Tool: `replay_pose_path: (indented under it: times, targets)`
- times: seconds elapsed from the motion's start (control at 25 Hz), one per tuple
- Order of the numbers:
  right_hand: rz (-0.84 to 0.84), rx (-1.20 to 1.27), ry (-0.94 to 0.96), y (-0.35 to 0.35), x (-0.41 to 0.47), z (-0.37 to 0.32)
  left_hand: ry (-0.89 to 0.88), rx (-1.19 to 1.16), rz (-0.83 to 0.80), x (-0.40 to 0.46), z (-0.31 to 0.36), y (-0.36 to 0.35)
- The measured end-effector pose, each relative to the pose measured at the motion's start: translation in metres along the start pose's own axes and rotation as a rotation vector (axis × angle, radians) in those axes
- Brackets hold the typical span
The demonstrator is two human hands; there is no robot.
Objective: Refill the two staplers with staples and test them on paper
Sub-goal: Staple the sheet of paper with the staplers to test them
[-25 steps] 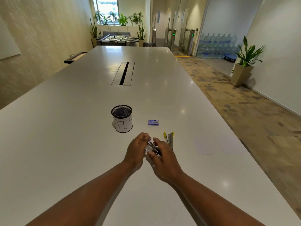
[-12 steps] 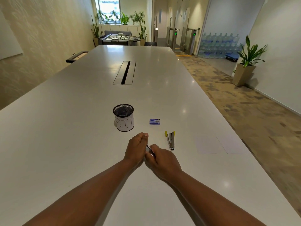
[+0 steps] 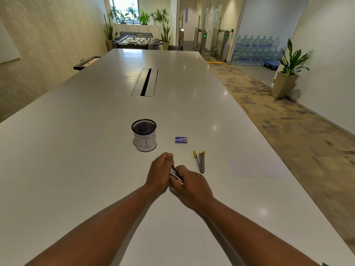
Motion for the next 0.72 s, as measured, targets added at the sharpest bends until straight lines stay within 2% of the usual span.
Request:
replay_pose_path:
  times: [0.12,0.28,0.44,0.6,0.72]
  targets:
    - [0.064,-0.008,-0.035,0.004,-0.002,0.000,0.028,-0.123,-0.035,-0.001,-0.002,-0.002]
    - [0.133,0.057,-0.160,0.017,-0.010,0.006,0.029,-0.195,0.027,-0.002,-0.002,0.001]
    - [0.271,0.205,-0.336,0.045,-0.027,0.029,-0.062,-0.093,0.034,-0.012,0.012,-0.015]
    - [0.385,0.182,-0.466,0.094,-0.047,0.073,-0.199,0.035,-0.086,-0.029,0.046,-0.069]
    - [0.461,0.225,-0.551,0.131,-0.066,0.112,-0.205,0.125,-0.185,-0.029,0.061,-0.116]
Point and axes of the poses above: each hand's wrist, its own x-axis towards the middle knuckle, its own y-axis out of the back of the hand, z = x × y, the point moved 7 cm from there along x, towards the middle knuckle, and after that the axes turned 2 degrees about x, right-handed, at the moved point
